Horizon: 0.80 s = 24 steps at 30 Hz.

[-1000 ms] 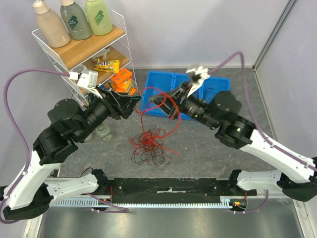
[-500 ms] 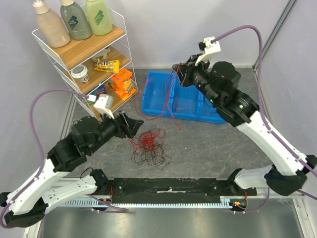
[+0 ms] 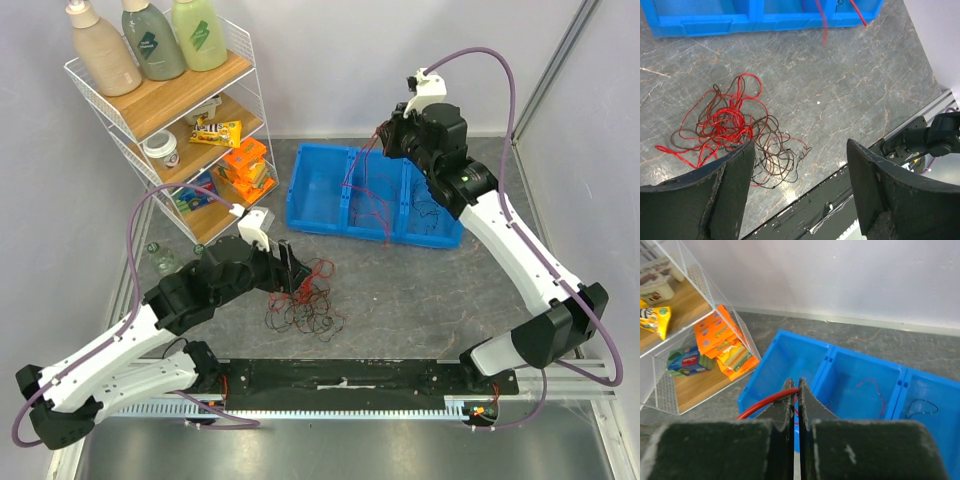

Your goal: Untangle the cables

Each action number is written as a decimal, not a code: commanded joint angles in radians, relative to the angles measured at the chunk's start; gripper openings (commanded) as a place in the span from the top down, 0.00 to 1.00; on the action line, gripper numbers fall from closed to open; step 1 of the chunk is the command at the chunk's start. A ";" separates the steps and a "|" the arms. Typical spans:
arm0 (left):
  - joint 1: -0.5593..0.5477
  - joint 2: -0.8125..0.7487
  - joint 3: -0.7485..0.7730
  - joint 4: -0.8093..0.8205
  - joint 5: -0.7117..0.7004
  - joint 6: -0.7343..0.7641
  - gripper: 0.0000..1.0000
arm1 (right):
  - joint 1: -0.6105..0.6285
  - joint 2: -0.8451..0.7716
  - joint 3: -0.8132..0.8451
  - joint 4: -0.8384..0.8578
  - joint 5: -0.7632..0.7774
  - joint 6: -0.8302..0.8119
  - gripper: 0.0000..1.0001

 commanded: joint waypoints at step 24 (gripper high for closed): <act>0.000 -0.011 -0.104 0.115 -0.011 -0.058 0.25 | -0.109 0.238 -0.130 0.247 -0.143 -0.046 1.00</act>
